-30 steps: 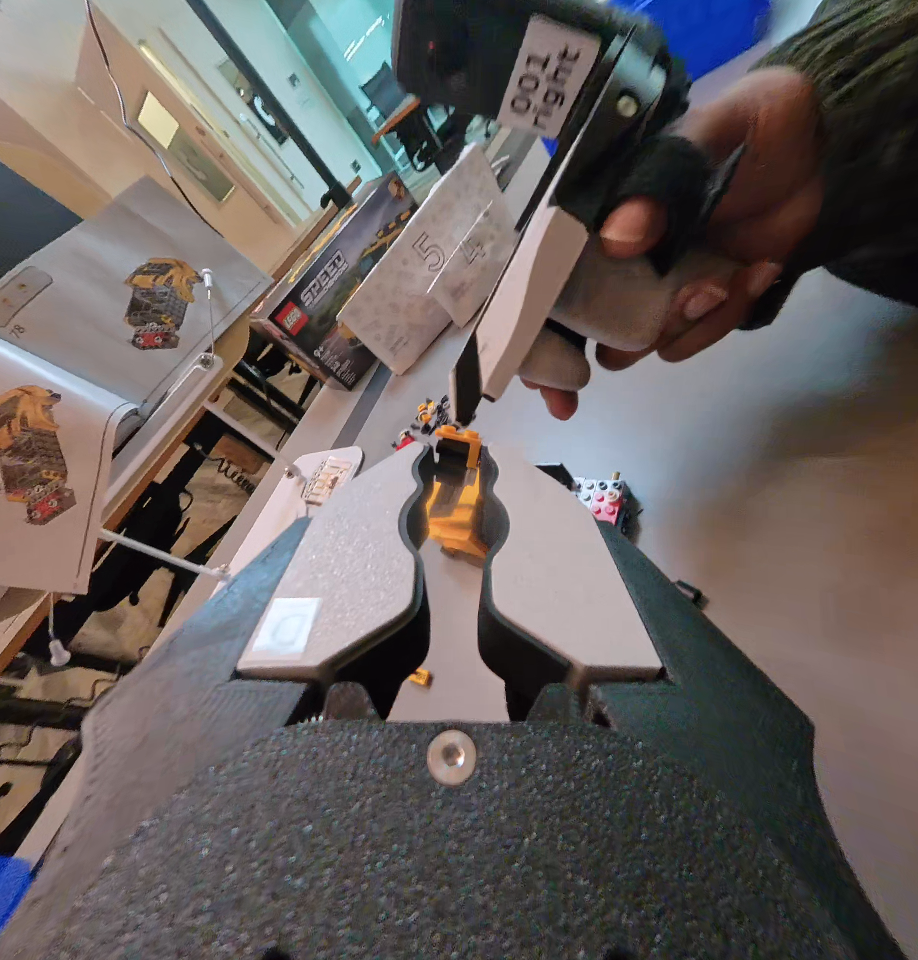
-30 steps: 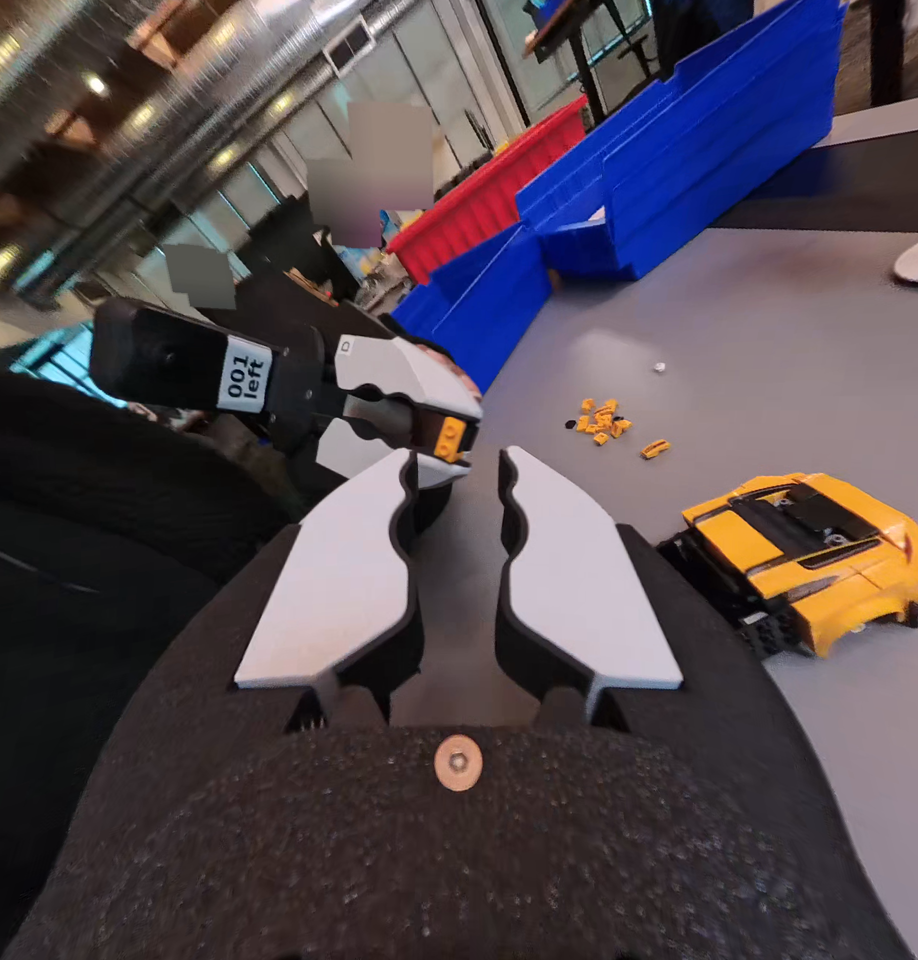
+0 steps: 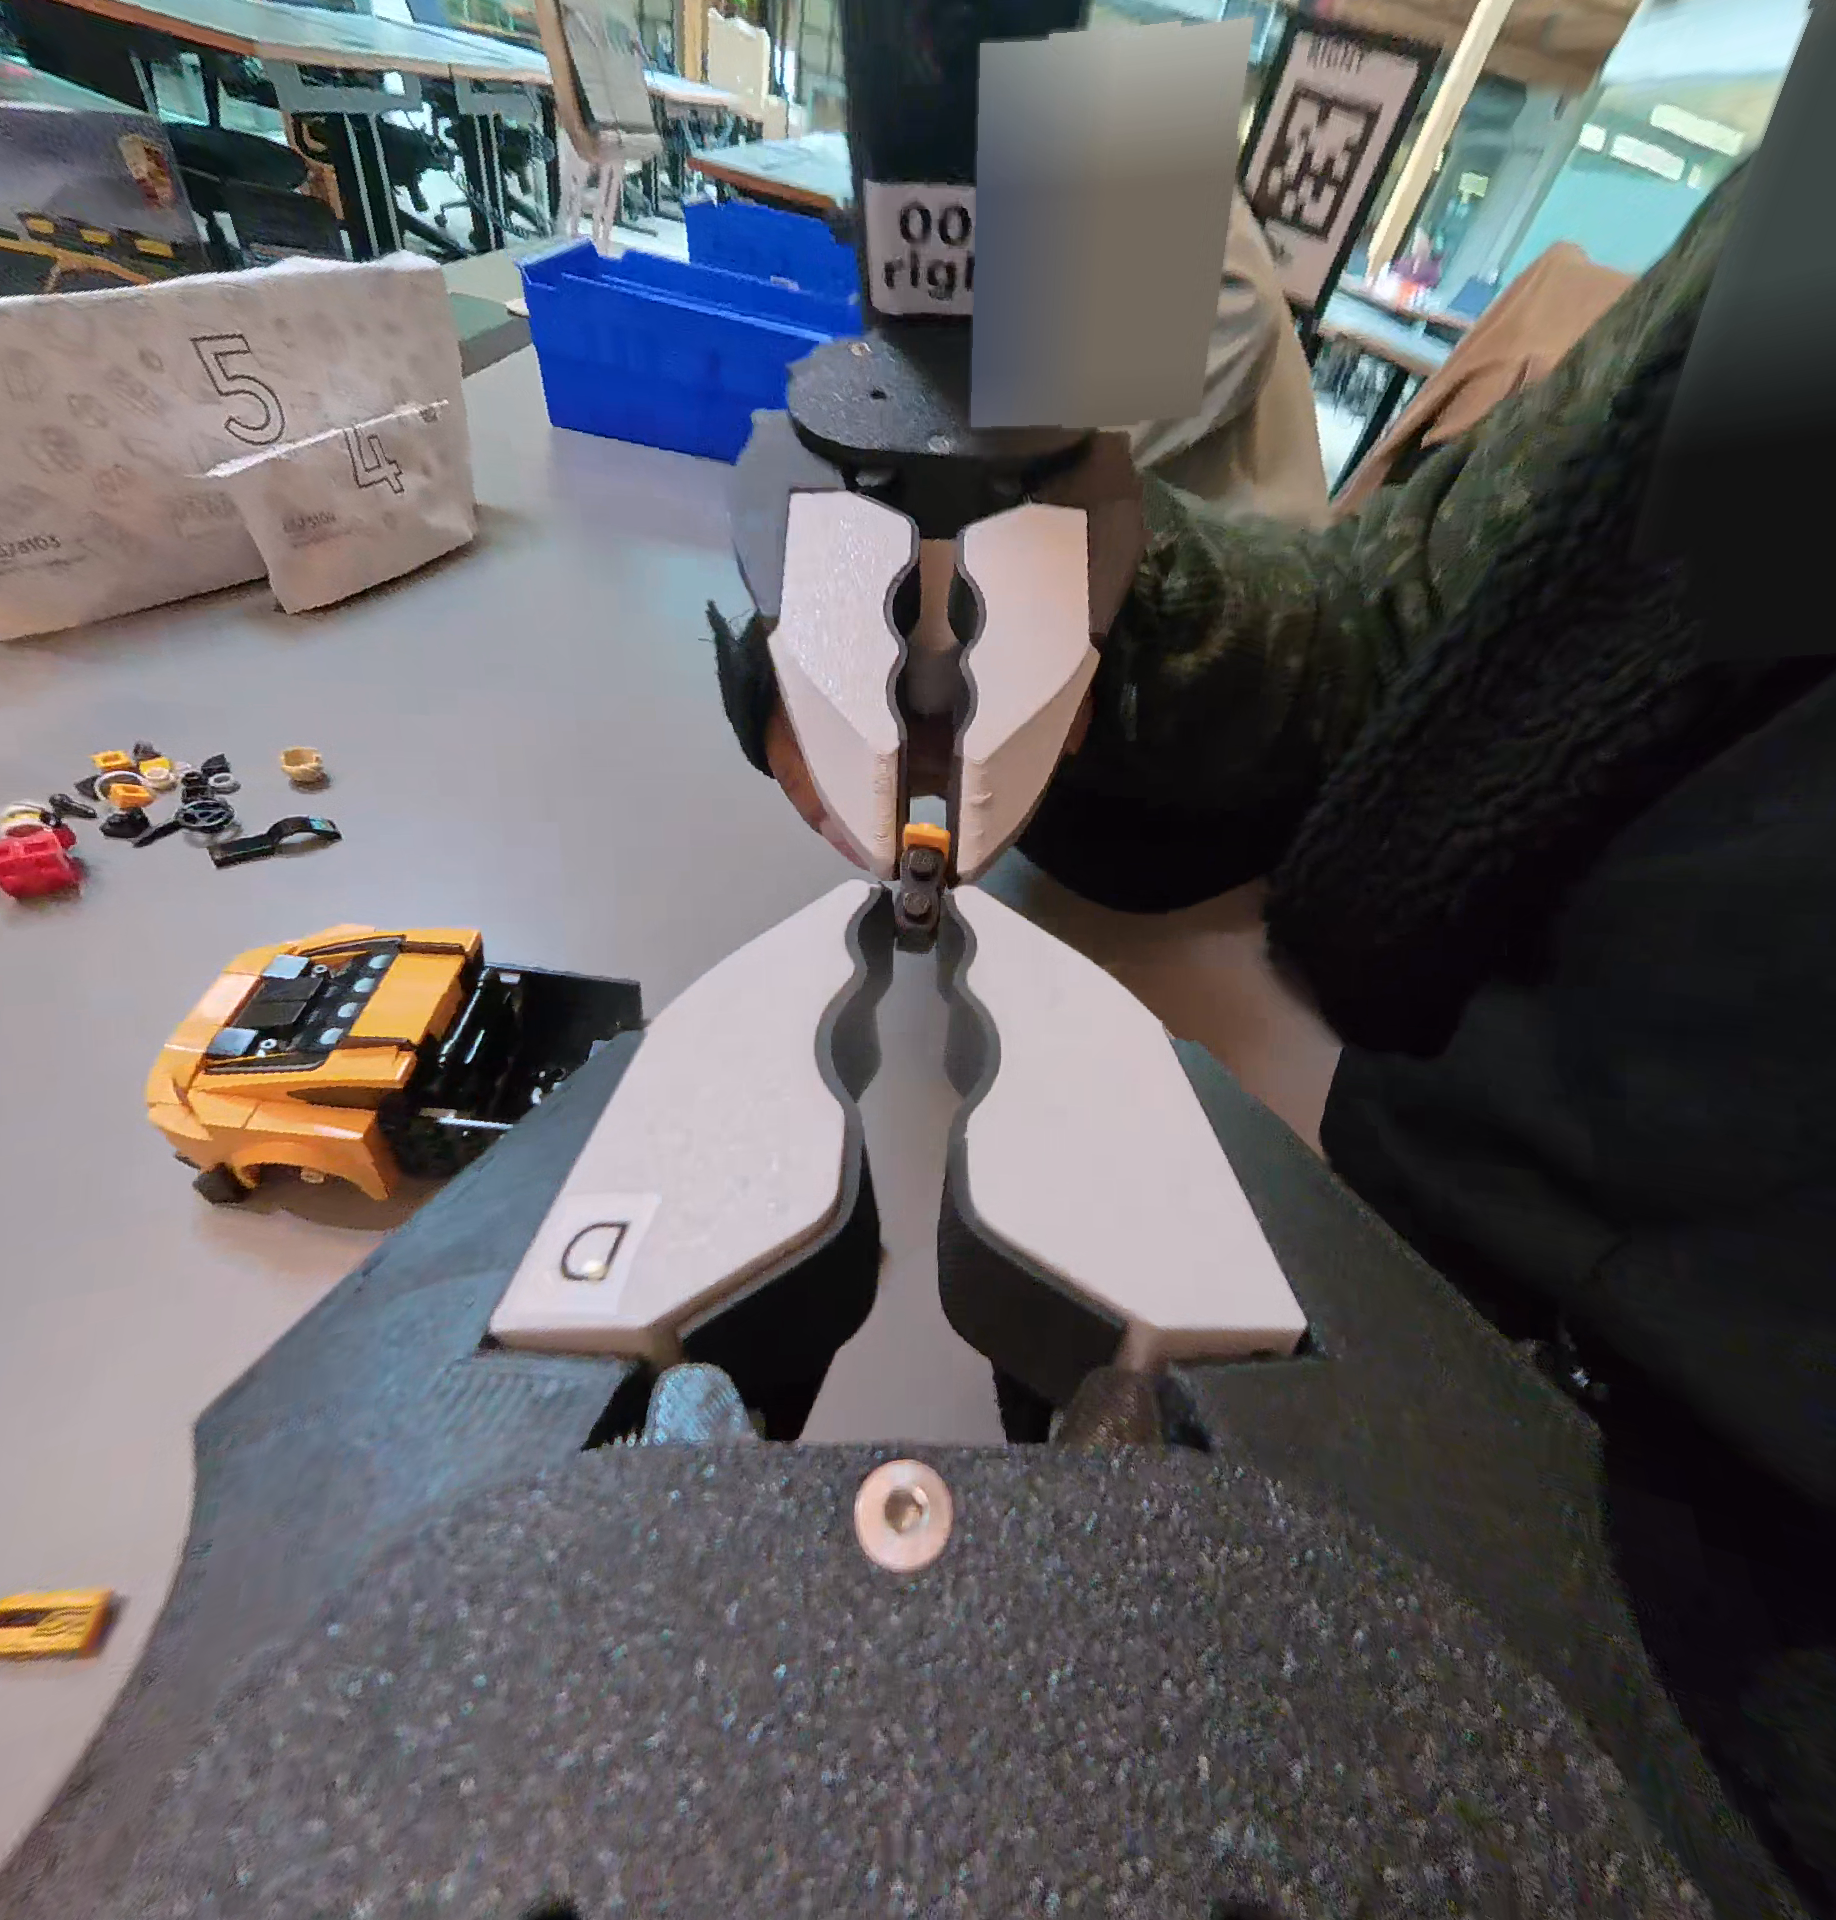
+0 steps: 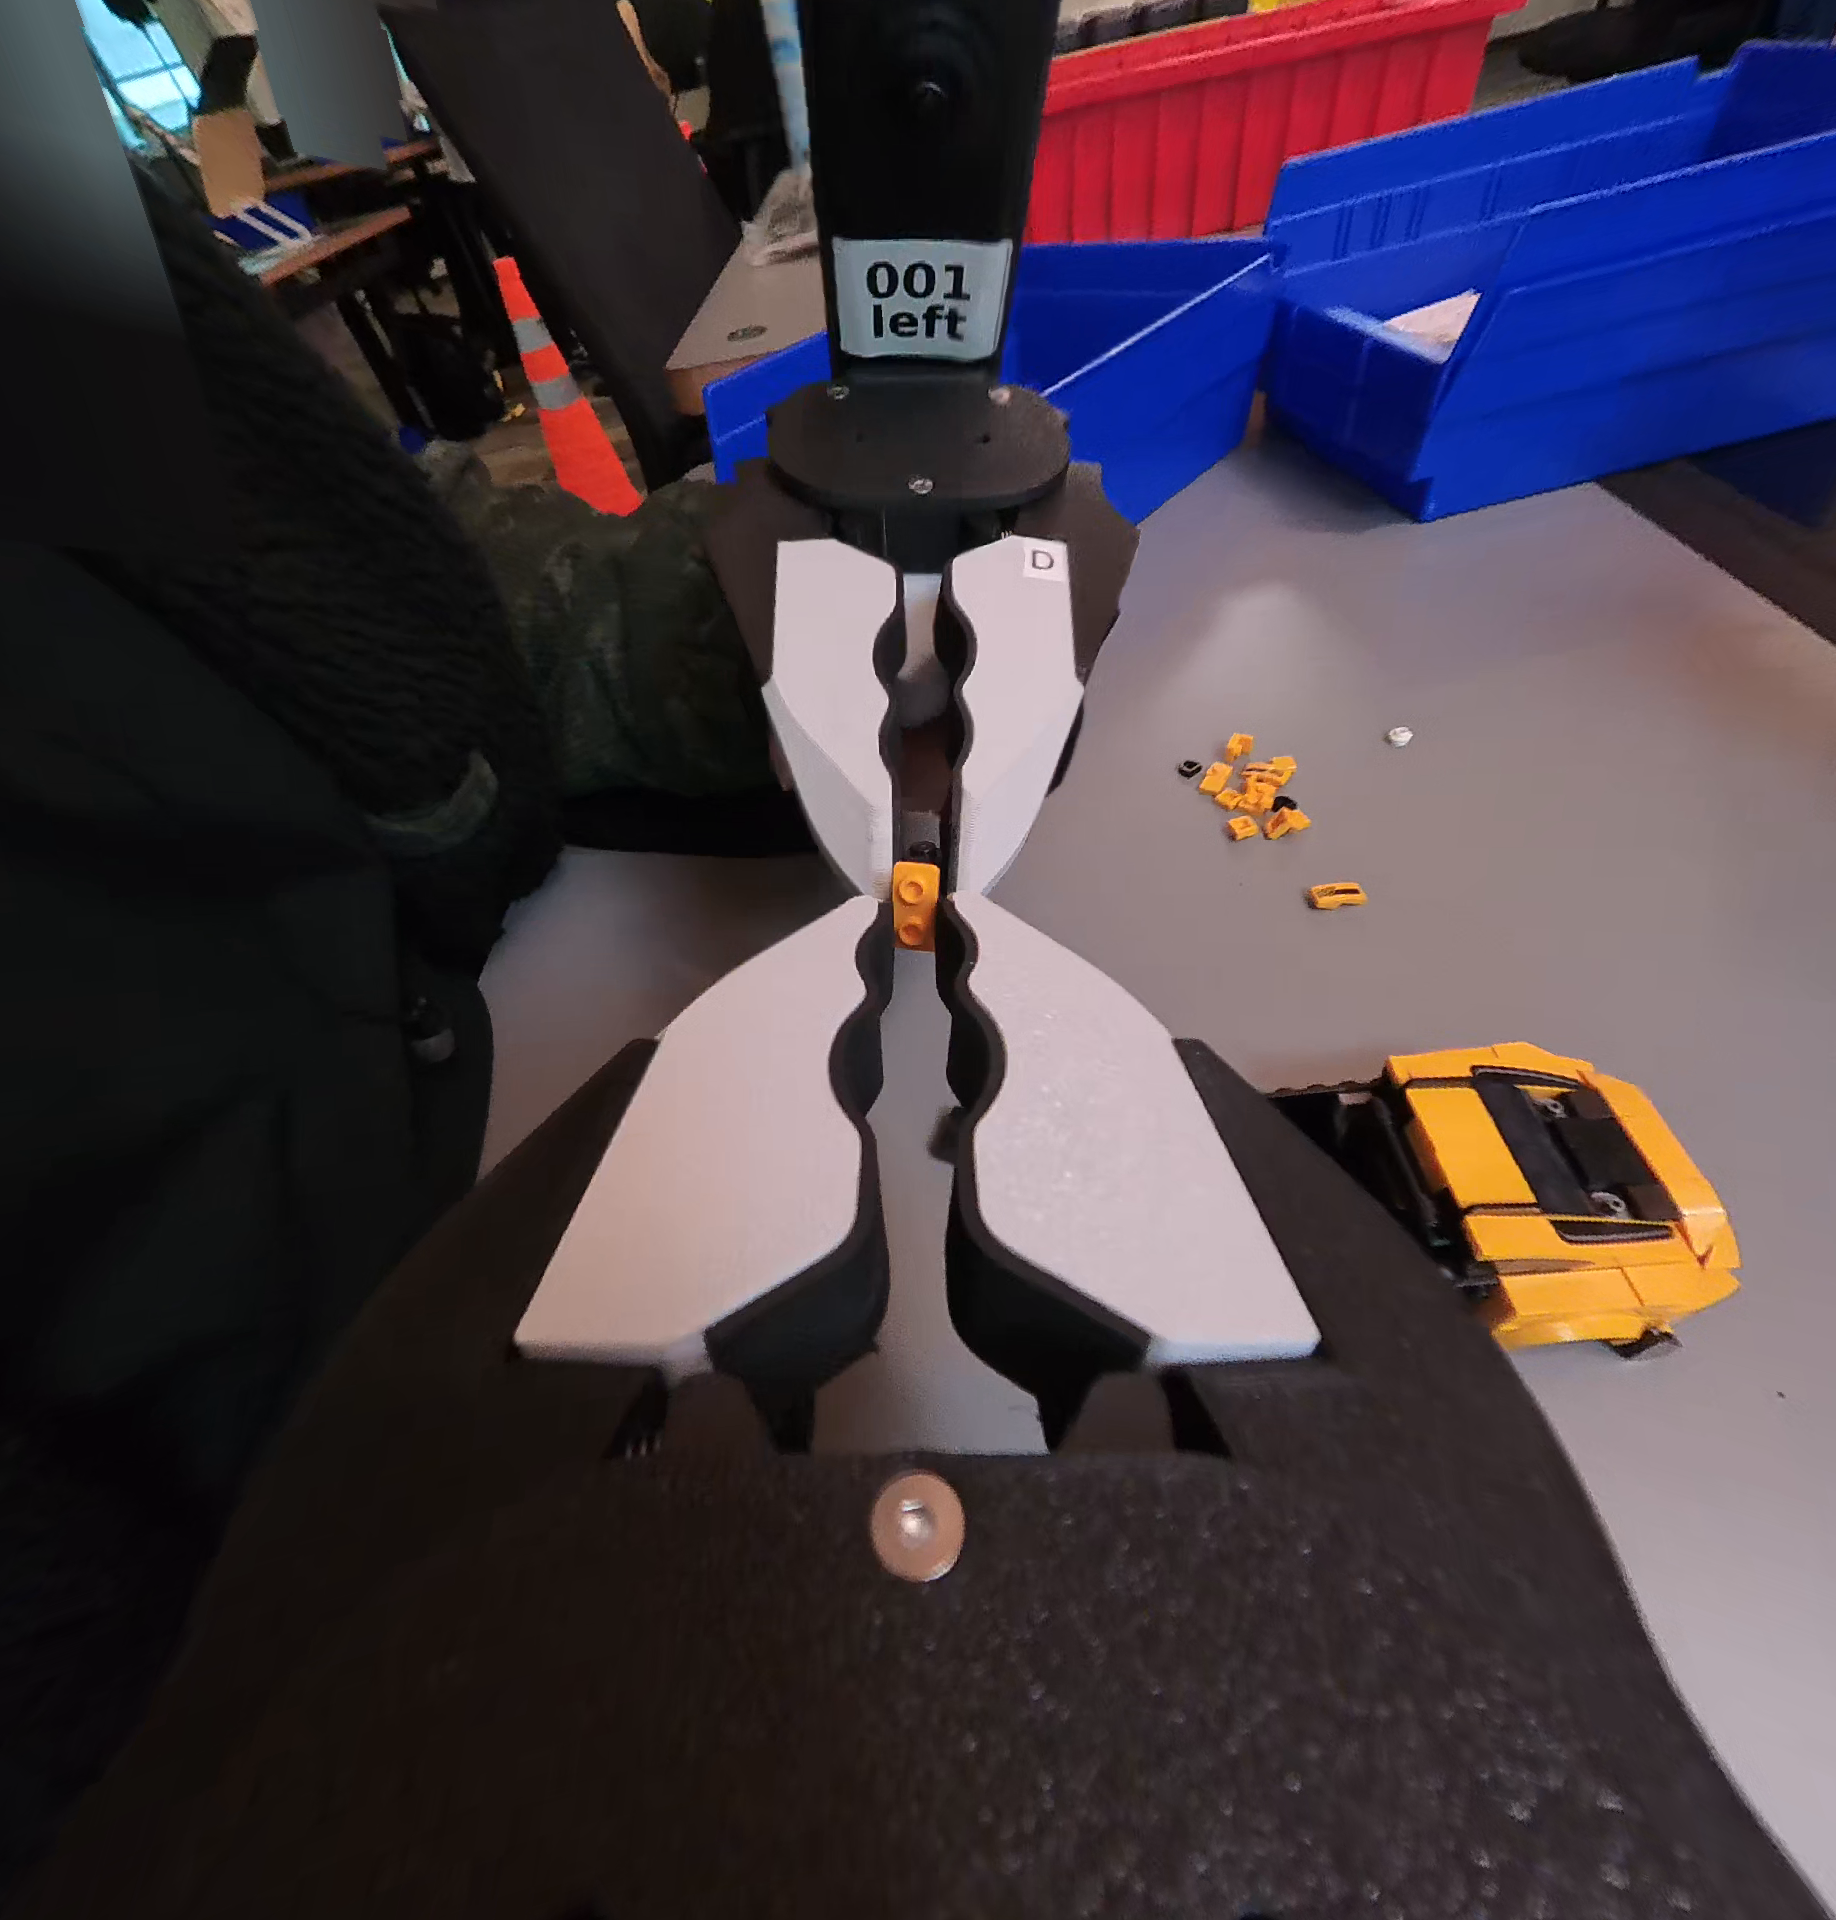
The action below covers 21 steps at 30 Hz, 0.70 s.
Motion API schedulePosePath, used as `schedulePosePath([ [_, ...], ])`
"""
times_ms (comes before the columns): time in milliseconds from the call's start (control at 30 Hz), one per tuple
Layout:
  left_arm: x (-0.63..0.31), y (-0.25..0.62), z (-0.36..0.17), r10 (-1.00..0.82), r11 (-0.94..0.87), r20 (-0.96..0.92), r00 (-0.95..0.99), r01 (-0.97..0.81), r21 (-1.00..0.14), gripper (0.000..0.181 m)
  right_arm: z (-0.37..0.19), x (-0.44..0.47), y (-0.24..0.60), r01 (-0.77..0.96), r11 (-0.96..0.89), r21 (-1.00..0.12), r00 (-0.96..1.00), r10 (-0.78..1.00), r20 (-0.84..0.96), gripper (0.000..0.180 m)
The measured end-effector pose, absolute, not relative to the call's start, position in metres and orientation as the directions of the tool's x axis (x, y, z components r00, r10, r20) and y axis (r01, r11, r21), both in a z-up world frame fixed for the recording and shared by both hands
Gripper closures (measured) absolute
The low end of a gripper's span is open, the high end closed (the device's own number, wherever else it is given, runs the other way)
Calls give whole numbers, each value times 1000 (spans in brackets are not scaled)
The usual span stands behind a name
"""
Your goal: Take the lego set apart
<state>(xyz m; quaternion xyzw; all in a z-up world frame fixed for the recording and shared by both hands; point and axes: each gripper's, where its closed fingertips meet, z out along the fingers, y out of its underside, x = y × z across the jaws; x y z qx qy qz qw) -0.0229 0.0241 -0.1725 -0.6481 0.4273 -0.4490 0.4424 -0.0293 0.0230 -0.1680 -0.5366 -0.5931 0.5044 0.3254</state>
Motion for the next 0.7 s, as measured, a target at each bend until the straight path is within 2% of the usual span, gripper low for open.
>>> schedulePosePath([
  [333,-26,32,-164,-909,-372,369,193,20,-928,172,-169,-32,30,275,-149,-950,-179,963,-203,172],
  [433,-52,40,-113,-882,-420,466,75,324,-847,172,-221,-33,29,472,-23,-881,-146,984,-104,173],
  [500,-60,46,-121,-892,-354,409,192,266,-897,172,-201,-42,23,350,-133,-927,-160,967,-199,173],
  [533,-63,48,-123,-881,-371,430,200,272,-888,172,-189,-43,28,313,-113,-943,-145,976,-165,173],
  [700,-79,70,-140,-829,-414,472,299,238,-878,172,-213,-44,40,436,-56,-898,-55,995,-88,173],
])
